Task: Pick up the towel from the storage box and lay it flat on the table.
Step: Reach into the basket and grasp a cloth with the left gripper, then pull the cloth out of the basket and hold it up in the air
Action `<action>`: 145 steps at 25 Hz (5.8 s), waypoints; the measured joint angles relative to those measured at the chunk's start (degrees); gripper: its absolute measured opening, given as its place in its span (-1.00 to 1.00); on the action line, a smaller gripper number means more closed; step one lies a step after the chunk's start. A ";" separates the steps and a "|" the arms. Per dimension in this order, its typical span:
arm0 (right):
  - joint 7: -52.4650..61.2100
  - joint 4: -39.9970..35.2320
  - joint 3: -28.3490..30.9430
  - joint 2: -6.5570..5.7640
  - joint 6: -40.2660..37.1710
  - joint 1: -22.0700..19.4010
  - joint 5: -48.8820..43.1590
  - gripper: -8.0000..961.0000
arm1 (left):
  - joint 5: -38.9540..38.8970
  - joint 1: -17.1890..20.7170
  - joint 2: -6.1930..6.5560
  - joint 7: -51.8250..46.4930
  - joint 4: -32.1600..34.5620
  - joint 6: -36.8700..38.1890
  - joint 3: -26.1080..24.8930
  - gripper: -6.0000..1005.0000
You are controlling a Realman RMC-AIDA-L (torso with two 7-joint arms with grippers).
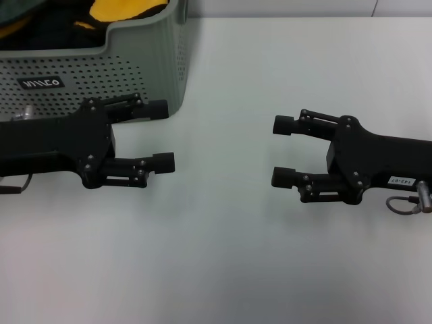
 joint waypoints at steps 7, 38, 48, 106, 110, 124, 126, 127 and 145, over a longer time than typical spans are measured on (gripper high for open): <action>-0.01 0.17 0.00 0.11 0.00 -0.06 0.02 0.75 | 0.03 0.04 -0.01 0.10 -0.62 0.00 -0.08 0.72; -2.93 1.32 9.23 0.76 2.91 -7.25 0.15 0.75 | 24.59 -10.51 -1.19 -39.38 32.77 -39.52 -6.22 0.59; -2.97 1.33 10.53 1.06 3.79 -7.48 -0.12 0.75 | 25.56 -11.63 -0.31 -41.58 28.08 -40.25 -6.14 0.37; -15.57 0.88 1.96 4.30 -2.55 2.41 14.61 0.45 | -34.49 -4.57 0.87 -36.51 26.08 -5.82 -5.70 -0.91; -12.19 1.25 2.23 3.75 -6.44 2.42 14.33 0.44 | -36.63 -6.77 2.49 -36.31 21.39 0.39 -5.66 -0.91; 15.14 2.85 4.86 -3.96 -16.65 0.92 13.69 0.42 | -31.60 -6.34 5.86 -14.84 18.64 6.24 10.35 -0.91; 17.44 2.86 4.91 -4.73 -18.05 0.91 12.70 0.41 | -31.52 -6.40 5.52 -14.04 18.67 6.24 10.52 -0.91; 18.80 2.88 4.93 -5.09 -18.86 0.91 11.93 0.40 | -31.52 -6.55 5.27 -13.70 18.79 6.24 10.56 -0.91; 24.39 4.18 4.96 -3.30 -16.95 2.15 6.98 0.37 | -32.61 -9.01 3.60 -11.26 19.21 6.27 10.56 -0.91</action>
